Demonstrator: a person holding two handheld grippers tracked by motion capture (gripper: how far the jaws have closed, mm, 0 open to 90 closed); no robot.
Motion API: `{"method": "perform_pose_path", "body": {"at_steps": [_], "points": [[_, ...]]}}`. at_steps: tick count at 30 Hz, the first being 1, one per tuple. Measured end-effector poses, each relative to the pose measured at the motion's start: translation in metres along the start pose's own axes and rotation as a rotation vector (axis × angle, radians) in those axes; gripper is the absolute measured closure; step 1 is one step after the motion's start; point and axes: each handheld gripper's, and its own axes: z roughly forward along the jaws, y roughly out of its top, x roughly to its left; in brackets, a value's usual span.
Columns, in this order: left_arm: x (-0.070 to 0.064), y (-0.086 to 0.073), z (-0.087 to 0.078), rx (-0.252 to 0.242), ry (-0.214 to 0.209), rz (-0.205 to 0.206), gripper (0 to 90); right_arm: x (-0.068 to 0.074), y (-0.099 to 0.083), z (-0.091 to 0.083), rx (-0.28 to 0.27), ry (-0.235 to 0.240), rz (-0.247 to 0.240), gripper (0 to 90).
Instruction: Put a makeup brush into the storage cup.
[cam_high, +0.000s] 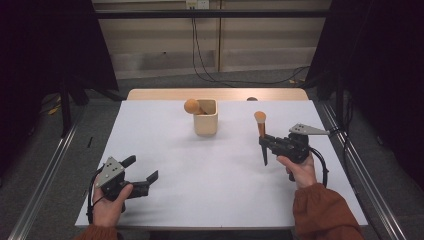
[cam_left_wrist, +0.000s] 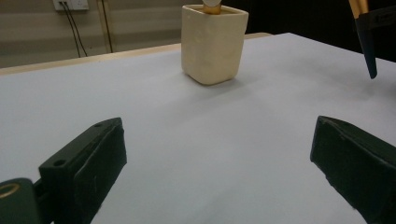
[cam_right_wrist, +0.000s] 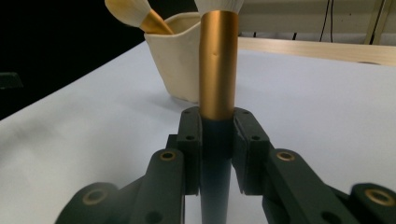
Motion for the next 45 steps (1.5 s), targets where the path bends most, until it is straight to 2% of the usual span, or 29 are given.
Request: {"method": "perform_pose_path", "body": {"at_steps": [5, 7, 9, 13, 16, 24, 25, 32, 37, 39, 41, 43, 45], "points": [[0.001, 0.001, 0.000, -0.008, -0.007, -0.002, 3.6, 0.003, 0.000, -0.005, -0.054, 0.015, -0.026, 75.2], [0.000, 0.002, 0.000, -0.015, -0.007, 0.002, 3.6, 0.004, 0.000, -0.005, -0.058, 0.021, -0.007, 75.2], [0.000, 0.003, 0.001, -0.017, -0.009, 0.011, 3.6, 0.006, -0.001, -0.005, -0.060, 0.037, -0.018, 75.2], [-0.002, 0.005, 0.001, -0.024, -0.015, 0.005, 3.6, 0.013, 0.000, -0.005, -0.075, 0.094, -0.032, 75.2], [-0.004, 0.006, 0.001, -0.025, -0.024, 0.013, 3.3, 0.017, 0.001, -0.005, -0.080, 0.154, -0.034, 75.2], [-0.008, 0.010, -0.001, -0.038, -0.037, 0.019, 3.0, 0.028, 0.002, -0.004, -0.081, 0.231, -0.075, 75.2], [-0.008, 0.010, 0.000, -0.032, -0.037, 0.033, 3.0, 0.030, 0.002, -0.003, -0.081, 0.238, -0.078, 75.2], [-0.016, 0.016, 0.006, -0.027, -0.048, 0.052, 3.0, 0.039, 0.001, 0.000, -0.081, 0.289, -0.110, 75.2], [-0.024, 0.022, 0.011, -0.025, -0.080, 0.068, 3.0, 0.042, 0.000, 0.002, -0.070, 0.312, -0.123, 75.2], [-0.026, 0.025, 0.013, -0.041, -0.130, 0.053, 3.0, 0.044, 0.000, 0.003, -0.066, 0.323, -0.122, 75.2], [-0.029, 0.028, 0.015, -0.041, -0.124, 0.079, 3.0, 0.046, 0.000, 0.004, -0.059, 0.337, -0.130, 75.2], [-0.031, 0.030, 0.017, -0.043, -0.138, 0.072, 3.0, 0.048, 0.000, 0.004, -0.055, 0.351, -0.132, 75.2], [-0.033, 0.031, 0.020, -0.039, -0.143, 0.088, 2.9, 0.050, 0.000, 0.005, -0.051, 0.366, -0.142, 75.2]]}}
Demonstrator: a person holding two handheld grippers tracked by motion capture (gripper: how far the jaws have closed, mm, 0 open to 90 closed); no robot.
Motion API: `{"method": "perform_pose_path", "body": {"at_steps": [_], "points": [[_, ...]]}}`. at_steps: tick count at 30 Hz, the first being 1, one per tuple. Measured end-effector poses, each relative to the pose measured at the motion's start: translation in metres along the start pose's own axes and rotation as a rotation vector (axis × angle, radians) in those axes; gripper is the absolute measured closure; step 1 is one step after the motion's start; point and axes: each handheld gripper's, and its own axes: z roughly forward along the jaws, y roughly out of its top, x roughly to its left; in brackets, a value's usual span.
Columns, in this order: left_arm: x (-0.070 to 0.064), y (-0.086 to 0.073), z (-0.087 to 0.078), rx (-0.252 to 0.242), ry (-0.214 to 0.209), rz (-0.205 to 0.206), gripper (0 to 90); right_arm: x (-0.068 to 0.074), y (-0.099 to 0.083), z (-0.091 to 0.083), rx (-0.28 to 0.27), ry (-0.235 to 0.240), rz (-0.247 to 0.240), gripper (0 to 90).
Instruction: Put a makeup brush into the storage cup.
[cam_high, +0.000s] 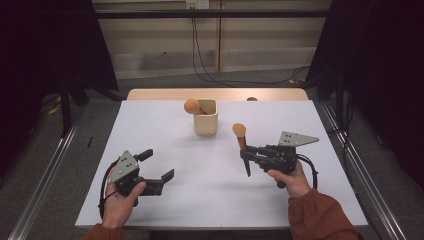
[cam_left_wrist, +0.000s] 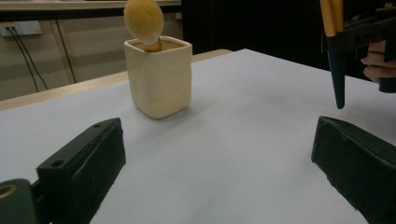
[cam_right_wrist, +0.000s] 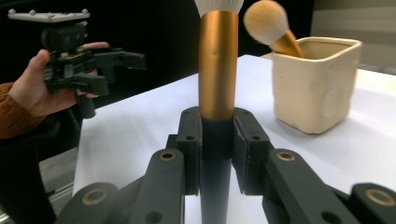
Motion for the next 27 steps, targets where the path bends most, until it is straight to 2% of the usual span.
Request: {"method": "perform_pose_path", "body": {"at_steps": [14, 16, 22, 27], "points": [[-0.020, 0.025, 0.028, -0.016, -0.107, 0.045, 2.9, 0.008, 0.000, 0.008, 0.002, 0.044, -0.013, 75.2], [-0.022, 0.029, 0.033, -0.015, -0.133, 0.041, 3.6, 0.009, 0.000, 0.008, 0.002, 0.046, -0.014, 75.2], [-0.029, 0.040, 0.045, -0.025, -0.164, 0.038, 3.2, 0.009, 0.000, 0.010, 0.008, 0.060, -0.014, 75.2], [-0.033, 0.046, 0.055, -0.046, -0.206, 0.008, 3.2, 0.011, 0.000, 0.013, 0.010, 0.068, -0.016, 75.2]]}}
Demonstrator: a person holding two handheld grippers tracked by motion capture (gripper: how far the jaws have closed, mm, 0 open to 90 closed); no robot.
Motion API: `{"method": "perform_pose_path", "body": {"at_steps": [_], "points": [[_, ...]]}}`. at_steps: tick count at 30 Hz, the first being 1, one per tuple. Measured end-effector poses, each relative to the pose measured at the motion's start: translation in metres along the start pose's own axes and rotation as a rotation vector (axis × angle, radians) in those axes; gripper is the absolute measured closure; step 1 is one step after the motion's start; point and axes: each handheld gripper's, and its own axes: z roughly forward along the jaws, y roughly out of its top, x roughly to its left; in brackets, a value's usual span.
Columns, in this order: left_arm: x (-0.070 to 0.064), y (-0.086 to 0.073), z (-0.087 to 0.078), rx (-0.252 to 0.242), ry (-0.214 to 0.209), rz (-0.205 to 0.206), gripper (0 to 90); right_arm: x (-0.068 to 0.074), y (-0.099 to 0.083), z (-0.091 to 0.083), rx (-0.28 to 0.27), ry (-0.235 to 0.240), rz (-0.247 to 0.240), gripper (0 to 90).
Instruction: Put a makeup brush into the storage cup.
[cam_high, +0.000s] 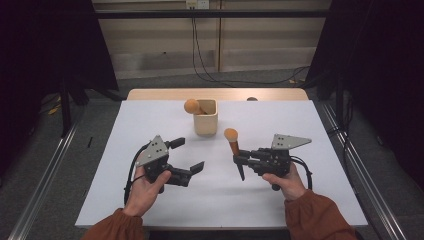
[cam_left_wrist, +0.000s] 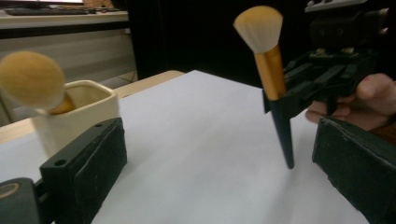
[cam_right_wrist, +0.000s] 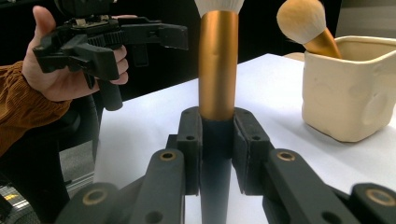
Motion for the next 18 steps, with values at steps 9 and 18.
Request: {"method": "perform_pose_path", "body": {"at_steps": [9, 18], "points": [[-0.008, 0.006, 0.018, -0.018, -0.047, -0.015, 3.3, 0.002, 0.000, 0.006, 0.004, 0.024, -0.005, 75.2], [-0.016, 0.012, 0.036, -0.024, -0.143, -0.018, 3.2, 0.005, 0.000, 0.011, 0.009, 0.051, -0.008, 75.2]]}}
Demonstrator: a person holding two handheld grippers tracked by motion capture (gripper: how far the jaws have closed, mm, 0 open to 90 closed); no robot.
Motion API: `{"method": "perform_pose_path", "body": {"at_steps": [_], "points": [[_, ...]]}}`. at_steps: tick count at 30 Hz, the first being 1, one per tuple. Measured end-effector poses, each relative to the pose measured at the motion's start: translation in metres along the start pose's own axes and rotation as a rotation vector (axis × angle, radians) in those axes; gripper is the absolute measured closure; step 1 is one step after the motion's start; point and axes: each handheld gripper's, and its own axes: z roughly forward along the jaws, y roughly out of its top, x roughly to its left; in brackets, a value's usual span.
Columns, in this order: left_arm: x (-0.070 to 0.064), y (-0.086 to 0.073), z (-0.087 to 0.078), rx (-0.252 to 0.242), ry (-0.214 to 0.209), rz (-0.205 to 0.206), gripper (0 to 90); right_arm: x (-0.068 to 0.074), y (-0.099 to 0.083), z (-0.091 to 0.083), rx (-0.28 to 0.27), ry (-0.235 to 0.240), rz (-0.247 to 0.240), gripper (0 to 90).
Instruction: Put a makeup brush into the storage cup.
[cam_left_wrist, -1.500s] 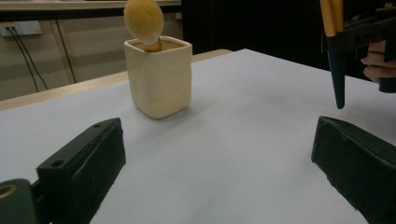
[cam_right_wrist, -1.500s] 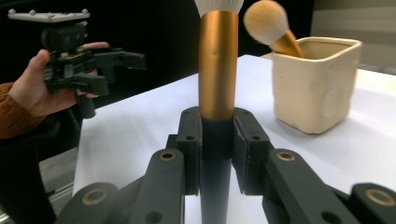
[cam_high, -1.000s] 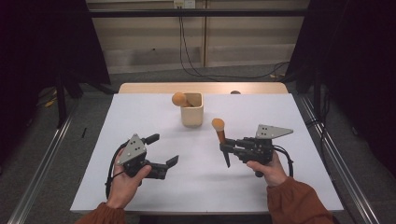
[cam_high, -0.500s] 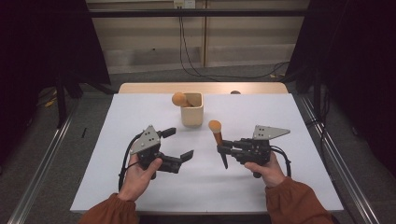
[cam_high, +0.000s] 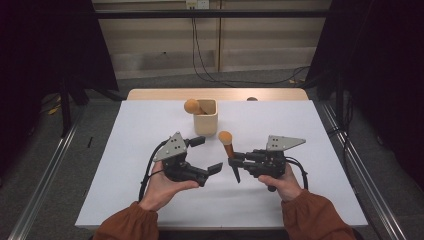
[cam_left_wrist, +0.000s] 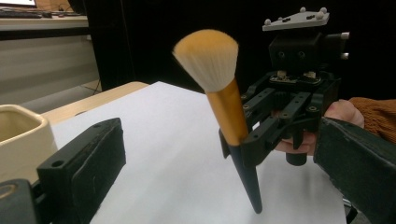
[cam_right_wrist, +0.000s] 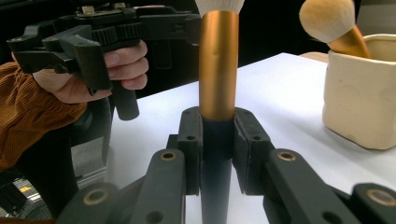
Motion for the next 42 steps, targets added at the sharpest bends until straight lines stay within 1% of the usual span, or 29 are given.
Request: {"method": "perform_pose_path", "body": {"at_steps": [3, 5, 7, 8, 9, 10, 11, 12, 13, 15, 17, 19, 21, 22, 24, 26, 27, 30, 33, 35, 36, 37, 39, 40, 42], "points": [[0.000, 0.003, 0.008, -0.002, -0.016, -0.003, 6.5, 0.001, 0.000, 0.002, 0.002, 0.009, -0.001, 75.2], [-0.001, 0.004, 0.013, -0.010, -0.021, -0.018, 8.2, 0.002, 0.000, 0.004, 0.004, 0.015, -0.001, 75.2], [-0.002, 0.005, 0.017, -0.018, -0.046, -0.024, 13.8, 0.002, 0.000, 0.004, 0.004, 0.021, -0.005, 75.2], [-0.002, 0.005, 0.019, -0.019, -0.047, -0.023, 15.9, 0.003, 0.000, 0.005, 0.005, 0.022, -0.006, 75.2], [-0.003, 0.006, 0.021, -0.017, -0.045, -0.016, 16.0, 0.003, 0.000, 0.005, 0.004, 0.024, -0.005, 75.2], [-0.003, 0.005, 0.023, -0.019, -0.056, -0.013, 17.5, 0.003, 0.000, 0.005, 0.001, 0.028, -0.003, 75.2], [-0.002, 0.005, 0.024, -0.020, -0.066, -0.018, 21.8, 0.003, 0.000, 0.005, 0.000, 0.028, -0.004, 75.2], [-0.002, 0.005, 0.026, -0.021, -0.064, -0.021, 24.6, 0.004, 0.000, 0.005, -0.001, 0.028, -0.004, 75.2], [-0.002, 0.004, 0.028, -0.015, -0.064, -0.024, 26.0, 0.004, 0.000, 0.005, -0.002, 0.029, -0.003, 75.2], [-0.002, 0.003, 0.031, 0.006, -0.068, -0.009, 28.4, 0.004, 0.000, 0.006, 0.004, 0.026, -0.003, 75.2], [-0.002, 0.002, 0.033, 0.008, -0.069, -0.017, 30.7, 0.005, -0.001, 0.006, 0.004, 0.027, -0.003, 75.2], [0.000, 0.001, 0.034, 0.004, -0.077, -0.030, 35.7, 0.004, -0.001, 0.006, 0.001, 0.026, -0.002, 75.1], [0.002, 0.001, 0.033, -0.005, -0.074, -0.035, 39.6, 0.004, -0.001, 0.005, -0.002, 0.024, 0.000, 75.2], [0.003, 0.001, 0.032, -0.010, -0.077, -0.043, 42.3, 0.004, -0.001, 0.005, -0.002, 0.023, 0.000, 75.2], [0.004, 0.000, 0.031, -0.009, -0.077, -0.048, 45.9, 0.004, -0.001, 0.004, -0.006, 0.017, 0.004, 75.2], [0.005, -0.001, 0.030, -0.011, -0.092, -0.059, 51.3, 0.003, -0.001, 0.003, -0.008, 0.014, 0.007, 75.2], [0.005, -0.002, 0.030, -0.017, -0.093, -0.065, 52.4, 0.003, -0.001, 0.003, -0.010, 0.013, 0.008, 75.2], [0.006, -0.002, 0.030, -0.023, -0.094, -0.065, 57.1, 0.002, -0.001, 0.003, -0.010, 0.008, 0.012, 75.1], [0.007, -0.003, 0.030, -0.030, -0.096, -0.084, 63.2, 0.001, -0.002, 0.002, -0.015, 0.010, 0.014, 75.2], [0.008, -0.004, 0.030, -0.037, -0.103, -0.104, 67.1, 0.001, -0.002, 0.002, -0.019, 0.015, 0.016, 75.2], [0.009, -0.005, 0.031, -0.041, -0.109, -0.112, 68.6, 0.002, -0.002, 0.002, -0.016, 0.015, 0.016, 75.1], [0.009, -0.005, 0.031, -0.038, -0.108, -0.118, 68.8, 0.002, -0.002, 0.002, -0.017, 0.015, 0.017, 75.2], [0.010, -0.006, 0.031, -0.042, -0.119, -0.130, 69.5, 0.001, -0.002, 0.003, -0.014, 0.013, 0.017, 75.2], [0.010, -0.006, 0.031, -0.043, -0.122, -0.133, 70.1, 0.001, -0.002, 0.003, -0.015, 0.015, 0.019, 75.1], [0.008, -0.005, 0.031, -0.048, -0.113, -0.125, 70.5, 0.001, -0.002, 0.003, -0.016, 0.013, 0.018, 75.1]]}}
